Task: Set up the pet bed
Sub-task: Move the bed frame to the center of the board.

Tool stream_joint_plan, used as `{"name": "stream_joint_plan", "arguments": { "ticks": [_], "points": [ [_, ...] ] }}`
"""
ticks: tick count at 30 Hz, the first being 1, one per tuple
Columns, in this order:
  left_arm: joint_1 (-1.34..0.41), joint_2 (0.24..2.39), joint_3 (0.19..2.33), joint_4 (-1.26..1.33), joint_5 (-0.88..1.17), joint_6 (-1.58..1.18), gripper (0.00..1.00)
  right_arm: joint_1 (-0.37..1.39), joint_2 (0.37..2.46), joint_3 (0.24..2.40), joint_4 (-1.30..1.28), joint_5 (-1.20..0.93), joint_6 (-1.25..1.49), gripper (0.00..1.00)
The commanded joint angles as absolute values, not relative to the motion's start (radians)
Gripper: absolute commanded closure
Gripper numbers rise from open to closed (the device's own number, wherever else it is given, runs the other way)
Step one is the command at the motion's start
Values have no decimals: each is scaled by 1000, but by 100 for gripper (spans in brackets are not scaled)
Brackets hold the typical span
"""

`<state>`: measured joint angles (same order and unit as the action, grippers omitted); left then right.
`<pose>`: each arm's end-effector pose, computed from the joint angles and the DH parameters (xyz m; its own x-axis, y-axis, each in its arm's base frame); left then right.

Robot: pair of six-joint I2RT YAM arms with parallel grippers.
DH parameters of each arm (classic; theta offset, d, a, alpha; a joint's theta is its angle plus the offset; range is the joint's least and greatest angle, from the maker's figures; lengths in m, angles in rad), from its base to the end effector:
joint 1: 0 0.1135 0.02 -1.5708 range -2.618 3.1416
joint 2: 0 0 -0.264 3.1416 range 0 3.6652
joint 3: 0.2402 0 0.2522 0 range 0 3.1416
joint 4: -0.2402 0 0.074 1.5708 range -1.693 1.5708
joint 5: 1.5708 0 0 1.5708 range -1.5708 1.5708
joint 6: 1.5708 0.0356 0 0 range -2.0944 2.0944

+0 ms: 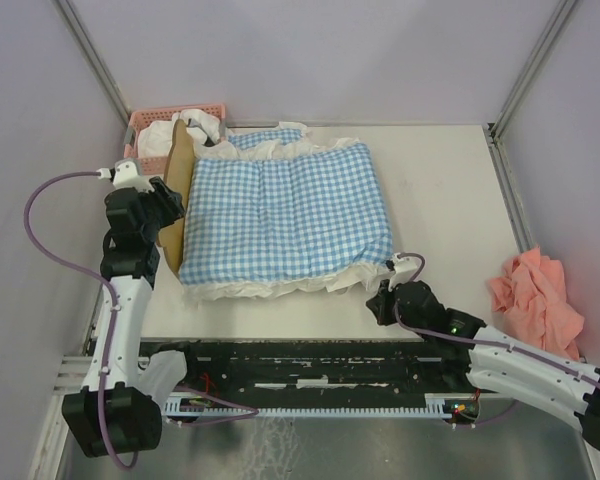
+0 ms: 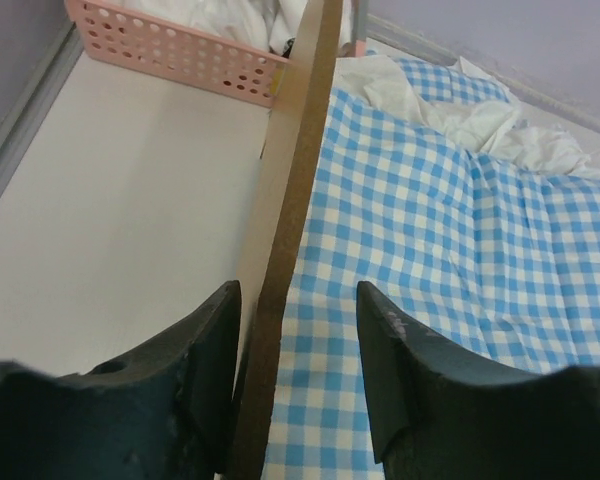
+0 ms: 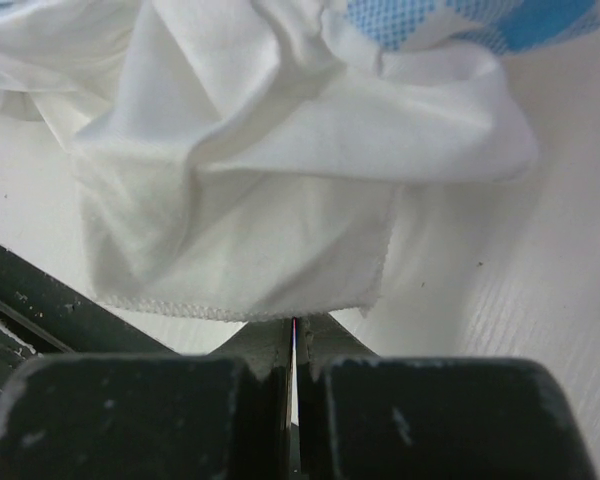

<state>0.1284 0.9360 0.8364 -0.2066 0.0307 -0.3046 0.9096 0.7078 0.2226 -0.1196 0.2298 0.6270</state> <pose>0.2160 0.0268 0.3284 -0.2555 -0.3352 -0.9068 -0.1841 0.9377 -0.2948 0.1006 0.1161 0.1622 -0.6661 0.0742 -0.7421 -0.3243 0.8673 0.3778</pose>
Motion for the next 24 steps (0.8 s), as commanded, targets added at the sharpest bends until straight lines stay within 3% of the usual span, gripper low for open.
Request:
{"name": "stream_joint_plan", "arguments": {
  "ticks": [1, 4, 7, 15, 24],
  "points": [
    [78, 972, 861, -156, 152, -242, 59, 914, 649, 271, -125, 236, 610, 98],
    [-1, 970, 863, -184, 169, -191, 85, 914, 609, 309, -210, 219, 606, 98],
    [-87, 930, 840, -184, 174, -164, 96, 914, 551, 326, -270, 199, 623, 98],
    [-190, 867, 798, -52, 338, -239, 97, 914, 320, 261, -358, 120, 656, 98],
    [-234, 1049, 827, 141, 162, -347, 97, 914, 226, 248, -423, 194, 629, 98]
  ]
}}
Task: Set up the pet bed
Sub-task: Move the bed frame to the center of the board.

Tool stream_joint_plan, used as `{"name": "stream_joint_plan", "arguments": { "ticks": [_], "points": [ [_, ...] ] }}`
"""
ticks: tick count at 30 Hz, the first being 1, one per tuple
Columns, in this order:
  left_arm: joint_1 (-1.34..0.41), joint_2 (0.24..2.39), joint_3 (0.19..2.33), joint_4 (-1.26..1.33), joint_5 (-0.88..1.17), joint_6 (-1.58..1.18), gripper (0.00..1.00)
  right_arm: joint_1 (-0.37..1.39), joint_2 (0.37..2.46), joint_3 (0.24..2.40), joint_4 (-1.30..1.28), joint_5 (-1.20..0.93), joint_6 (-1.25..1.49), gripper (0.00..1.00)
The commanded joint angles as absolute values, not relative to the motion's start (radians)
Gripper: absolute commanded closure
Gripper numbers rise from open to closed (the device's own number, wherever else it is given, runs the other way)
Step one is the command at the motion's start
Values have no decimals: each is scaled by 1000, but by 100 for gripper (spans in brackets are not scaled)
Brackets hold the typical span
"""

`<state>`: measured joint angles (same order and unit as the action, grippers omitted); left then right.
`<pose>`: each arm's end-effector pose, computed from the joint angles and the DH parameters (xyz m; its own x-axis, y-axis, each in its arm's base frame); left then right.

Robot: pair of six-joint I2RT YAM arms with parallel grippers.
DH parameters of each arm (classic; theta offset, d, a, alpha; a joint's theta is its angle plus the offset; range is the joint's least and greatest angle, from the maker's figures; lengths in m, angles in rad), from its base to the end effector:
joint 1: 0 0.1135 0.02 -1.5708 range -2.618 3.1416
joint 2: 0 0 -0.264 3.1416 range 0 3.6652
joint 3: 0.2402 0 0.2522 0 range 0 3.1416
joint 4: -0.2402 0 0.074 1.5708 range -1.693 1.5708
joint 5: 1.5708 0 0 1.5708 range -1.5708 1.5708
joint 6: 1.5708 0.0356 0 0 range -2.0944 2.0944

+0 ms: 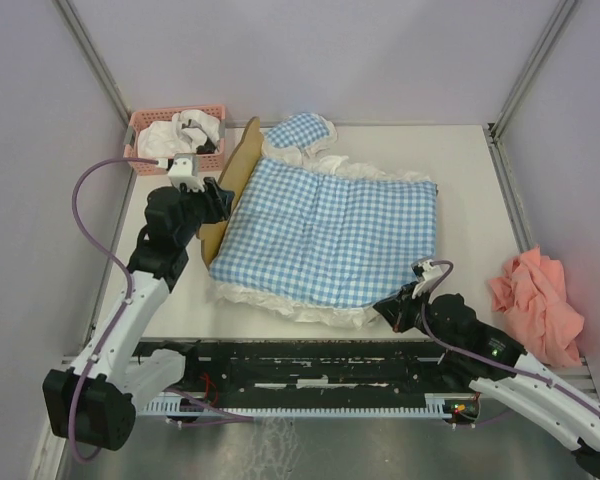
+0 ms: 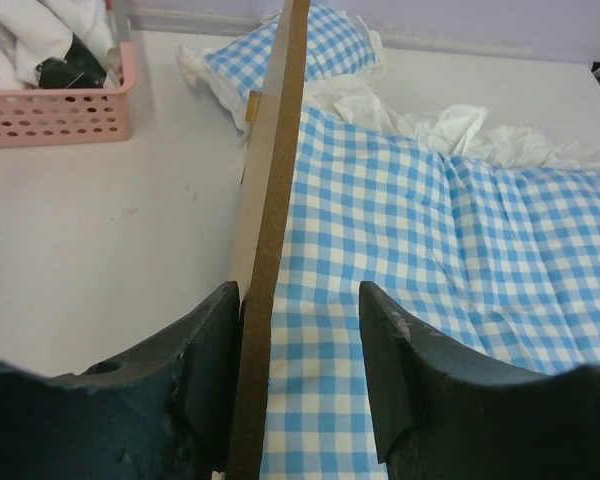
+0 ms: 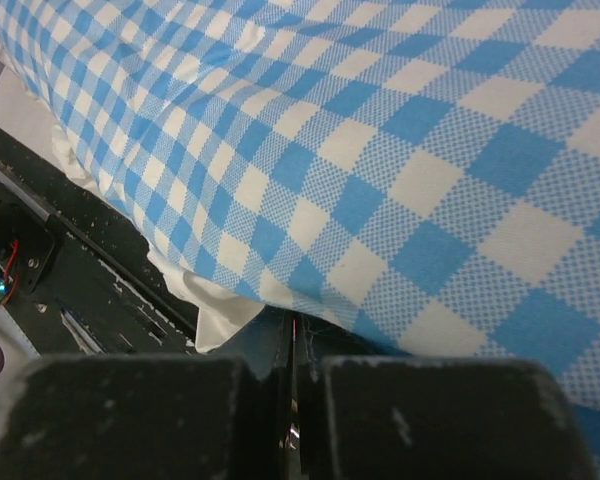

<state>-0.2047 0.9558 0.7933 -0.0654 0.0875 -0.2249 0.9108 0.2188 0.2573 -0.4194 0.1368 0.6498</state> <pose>0.2204 -0.0489 0.3240 -0.2794 -0.1689 -0.9452 0.2293 0.9442 -0.2365 0.0689 0.0809 0.1996 -0.6080 0.1942 -0.7698 -0.4234 0.7409 0.5213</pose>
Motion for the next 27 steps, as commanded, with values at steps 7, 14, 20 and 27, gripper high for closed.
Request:
{"name": "stream_joint_plan", "arguments": {
  "ticks": [7, 14, 20, 27],
  "points": [
    [-235, 1269, 1004, 205, -25, -378, 97, 914, 434, 289, -268, 307, 558, 98],
    [-233, 1515, 1205, 259, -142, -383, 97, 911, 804, 380, -20, 425, 394, 98],
    [-198, 1714, 1400, 223, -160, -373, 97, 854, 1066, 519, 85, 400, 314, 98],
    [-163, 1733, 1464, 166, -97, -363, 72, 802, 1204, 617, 78, 304, 300, 98]
  ]
}}
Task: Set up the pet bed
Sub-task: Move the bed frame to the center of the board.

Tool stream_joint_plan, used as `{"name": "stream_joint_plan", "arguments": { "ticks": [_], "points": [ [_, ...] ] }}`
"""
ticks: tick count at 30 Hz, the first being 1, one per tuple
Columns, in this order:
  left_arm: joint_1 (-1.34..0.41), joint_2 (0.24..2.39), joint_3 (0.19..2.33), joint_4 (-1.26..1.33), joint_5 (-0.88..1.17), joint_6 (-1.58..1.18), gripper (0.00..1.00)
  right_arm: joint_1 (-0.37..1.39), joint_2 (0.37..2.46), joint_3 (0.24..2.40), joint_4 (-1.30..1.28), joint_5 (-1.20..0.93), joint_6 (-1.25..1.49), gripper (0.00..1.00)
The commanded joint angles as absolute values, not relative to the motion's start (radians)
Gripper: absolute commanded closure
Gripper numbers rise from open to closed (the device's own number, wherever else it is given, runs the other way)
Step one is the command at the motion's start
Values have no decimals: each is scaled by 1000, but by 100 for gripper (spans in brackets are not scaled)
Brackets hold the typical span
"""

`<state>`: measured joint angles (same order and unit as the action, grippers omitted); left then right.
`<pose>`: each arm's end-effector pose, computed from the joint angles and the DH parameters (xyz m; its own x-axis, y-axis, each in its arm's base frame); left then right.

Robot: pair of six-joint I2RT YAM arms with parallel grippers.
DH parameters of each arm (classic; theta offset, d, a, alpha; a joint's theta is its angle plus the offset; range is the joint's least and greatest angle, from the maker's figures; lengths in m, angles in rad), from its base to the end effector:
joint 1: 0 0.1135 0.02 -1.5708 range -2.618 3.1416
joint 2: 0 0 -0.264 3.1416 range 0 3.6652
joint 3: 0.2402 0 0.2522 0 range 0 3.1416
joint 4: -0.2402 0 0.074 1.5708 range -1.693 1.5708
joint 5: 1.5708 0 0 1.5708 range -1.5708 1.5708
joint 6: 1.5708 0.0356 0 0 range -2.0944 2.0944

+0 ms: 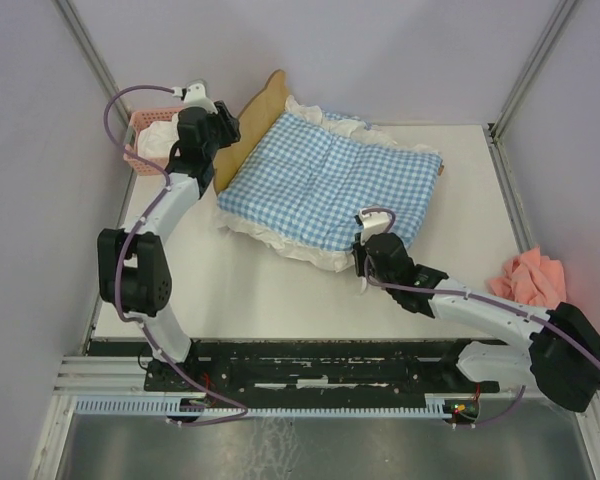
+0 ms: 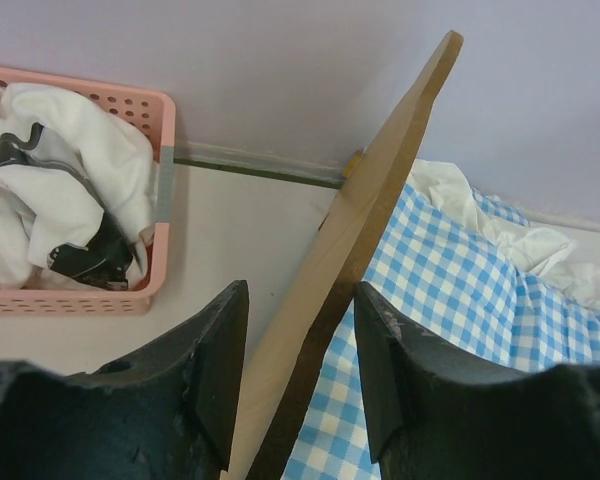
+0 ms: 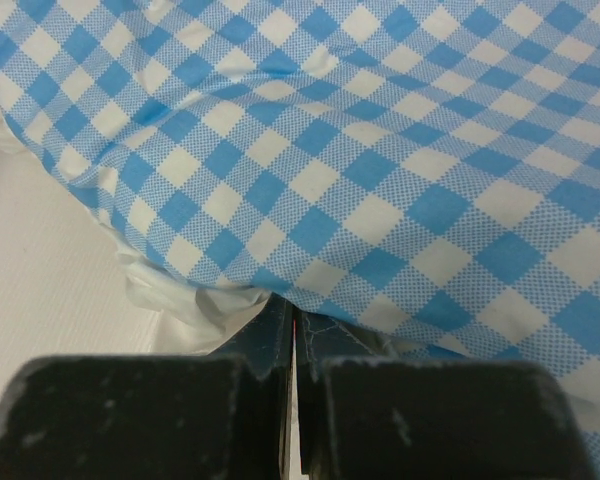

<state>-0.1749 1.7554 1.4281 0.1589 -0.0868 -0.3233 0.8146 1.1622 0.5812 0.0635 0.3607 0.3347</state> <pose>0.4216 -0.0714 0.3327 -0.1848 -0.2887 -0.9394 0.0322 0.9536 -0.2994 0.1780 0.1704 0.2184 -0.4751 -0.0557 -0.8782 -0.3326 0.9353 0.1206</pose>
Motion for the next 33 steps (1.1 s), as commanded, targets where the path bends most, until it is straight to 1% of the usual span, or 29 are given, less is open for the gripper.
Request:
{"name": "stream_joint_plan", "arguments": {
  "ticks": [1, 2, 5, 9, 10, 12, 14, 18, 22, 25, 26, 27, 28, 30, 32, 33],
  "points": [
    [-164, 1711, 1444, 166, -72, -362, 66, 802, 1190, 611, 65, 293, 308, 98],
    [-165, 1673, 1416, 171, -38, -363, 60, 802, 1171, 602, 48, 286, 315, 98],
    [-174, 1577, 1317, 173, 8, -384, 53, 802, 1089, 568, -30, 241, 347, 98],
    [-235, 1403, 1153, 149, -47, -381, 44, 802, 955, 514, -174, 152, 429, 98],
    [-254, 1360, 1092, 150, -61, -376, 43, 804, 919, 495, -201, 141, 455, 98],
    [-287, 1278, 1014, 150, -62, -387, 42, 804, 843, 455, -235, 137, 499, 98],
    [-318, 1215, 959, 141, -18, -396, 43, 804, 780, 421, -242, 142, 526, 98],
    [-425, 1106, 849, 153, 17, -385, 45, 804, 744, 412, -271, 161, 541, 98],
    [-513, 966, 705, 219, -31, -358, 47, 804, 761, 398, -242, 155, 540, 98],
    [-520, 941, 663, 222, -156, -341, 47, 804, 784, 390, -220, 163, 533, 98],
    [-520, 953, 669, 217, -187, -318, 48, 804, 788, 387, -213, 163, 529, 98],
    [-521, 971, 686, 209, -229, -300, 52, 805, 792, 383, -204, 165, 526, 98],
    [-520, 992, 709, 200, -256, -282, 57, 804, 792, 381, -194, 168, 522, 98],
    [-519, 1045, 773, 185, -303, -239, 76, 804, 796, 373, -165, 187, 503, 98],
    [-515, 1112, 835, 183, -343, -209, 87, 804, 822, 358, -105, 240, 476, 98],
    [-512, 1147, 873, 177, -358, -200, 94, 803, 849, 362, -87, 283, 472, 98]
  ]
}}
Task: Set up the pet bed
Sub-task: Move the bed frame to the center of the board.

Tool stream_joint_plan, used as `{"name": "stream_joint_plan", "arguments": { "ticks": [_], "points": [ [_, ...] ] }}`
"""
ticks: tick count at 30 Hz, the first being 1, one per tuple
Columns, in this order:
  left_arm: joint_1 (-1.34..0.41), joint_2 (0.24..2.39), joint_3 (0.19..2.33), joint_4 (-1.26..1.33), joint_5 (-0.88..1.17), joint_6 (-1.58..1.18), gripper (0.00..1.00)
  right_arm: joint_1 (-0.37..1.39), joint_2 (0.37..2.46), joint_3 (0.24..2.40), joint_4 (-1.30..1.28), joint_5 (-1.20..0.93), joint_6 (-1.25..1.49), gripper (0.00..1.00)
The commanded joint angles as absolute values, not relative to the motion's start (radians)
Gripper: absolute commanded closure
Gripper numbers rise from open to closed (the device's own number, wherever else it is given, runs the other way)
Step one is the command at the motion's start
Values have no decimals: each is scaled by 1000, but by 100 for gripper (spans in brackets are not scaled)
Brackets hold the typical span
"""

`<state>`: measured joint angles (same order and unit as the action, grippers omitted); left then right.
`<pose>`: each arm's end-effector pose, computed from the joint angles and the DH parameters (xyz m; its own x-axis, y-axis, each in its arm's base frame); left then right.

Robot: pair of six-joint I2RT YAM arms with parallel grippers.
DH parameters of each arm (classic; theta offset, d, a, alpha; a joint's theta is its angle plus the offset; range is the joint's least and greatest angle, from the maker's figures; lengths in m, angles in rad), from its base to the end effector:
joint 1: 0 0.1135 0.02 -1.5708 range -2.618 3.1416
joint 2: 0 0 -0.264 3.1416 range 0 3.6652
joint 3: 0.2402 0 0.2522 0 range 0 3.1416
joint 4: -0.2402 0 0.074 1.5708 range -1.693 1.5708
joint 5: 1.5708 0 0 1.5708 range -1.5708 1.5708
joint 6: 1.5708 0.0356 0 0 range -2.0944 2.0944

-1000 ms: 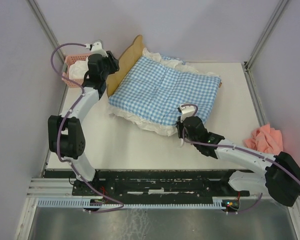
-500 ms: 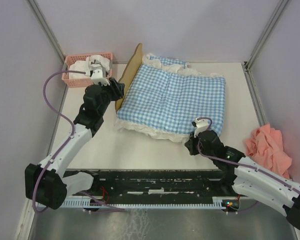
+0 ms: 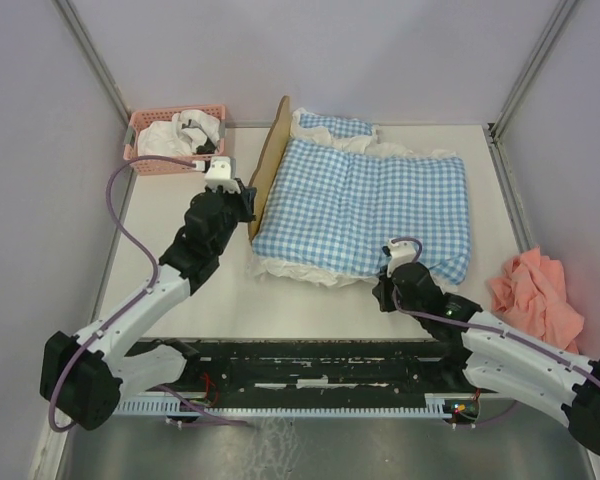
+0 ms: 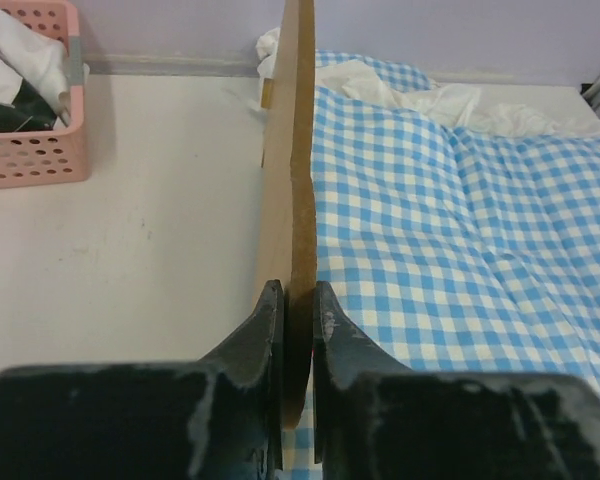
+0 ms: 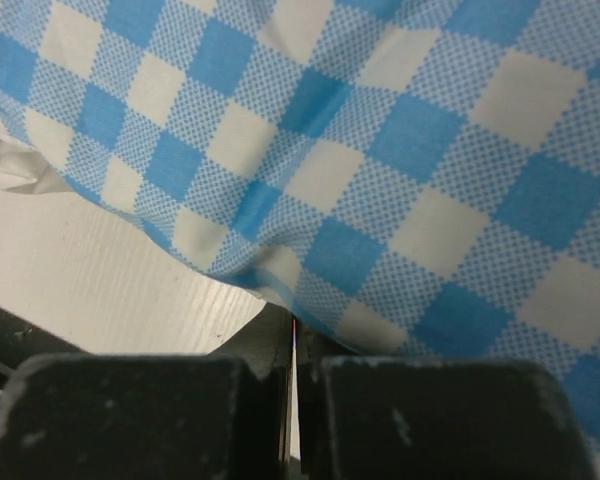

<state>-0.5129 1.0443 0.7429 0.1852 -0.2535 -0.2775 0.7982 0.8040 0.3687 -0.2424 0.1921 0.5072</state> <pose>0.2194 -0.1133 0.3137 -0.1678 -0.2098 -0.9632 0.2204 0.9444 -0.2441 0.1229 0.1164 0.1864 -0.6736 -0.0079 -0.7391 -0.3111 0.9101 0.2738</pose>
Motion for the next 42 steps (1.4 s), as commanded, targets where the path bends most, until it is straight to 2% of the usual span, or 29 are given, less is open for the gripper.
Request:
{"name": "stream_joint_plan", "arguments": {
  "ticks": [1, 8, 11, 15, 19, 20, 21, 22, 23, 26, 28, 36, 39, 42],
  "points": [
    [-508, 1187, 912, 169, -377, -189, 97, 802, 890, 378, -84, 326, 471, 98],
    [-420, 1395, 1100, 208, -435, -124, 97, 798, 1142, 572, 27, 333, 401, 98],
    [-322, 1459, 1155, 232, -334, -142, 97, 795, 1230, 660, 39, 259, 381, 98],
    [-246, 1513, 1194, 265, -178, -121, 97, 796, 1278, 671, 99, 209, 398, 98],
    [-220, 1535, 1223, 235, -134, -102, 95, 795, 1321, 681, 133, 184, 404, 98],
    [-219, 1534, 1229, 223, -147, -108, 92, 795, 1331, 683, 139, 176, 406, 98],
    [-220, 1532, 1235, 209, -158, -119, 83, 795, 1339, 684, 143, 165, 405, 98],
    [-220, 1525, 1238, 195, -166, -138, 66, 795, 1345, 684, 143, 160, 406, 98],
    [-219, 1514, 1241, 176, -164, -154, 56, 795, 1346, 683, 142, 160, 405, 98],
    [-220, 1459, 1231, 120, -149, -206, 42, 795, 1330, 657, 141, 161, 403, 98],
    [-220, 1420, 1217, 67, -150, -234, 38, 795, 1311, 632, 134, 166, 400, 98],
    [-248, 1180, 1048, -24, -236, -242, 35, 782, 1205, 558, 87, 176, 395, 98],
    [-269, 1086, 972, -2, -126, -241, 39, 782, 1175, 556, 69, 153, 393, 98],
    [-320, 1006, 881, 50, 69, -203, 43, 782, 1141, 520, 75, 125, 408, 98]
  ]
}}
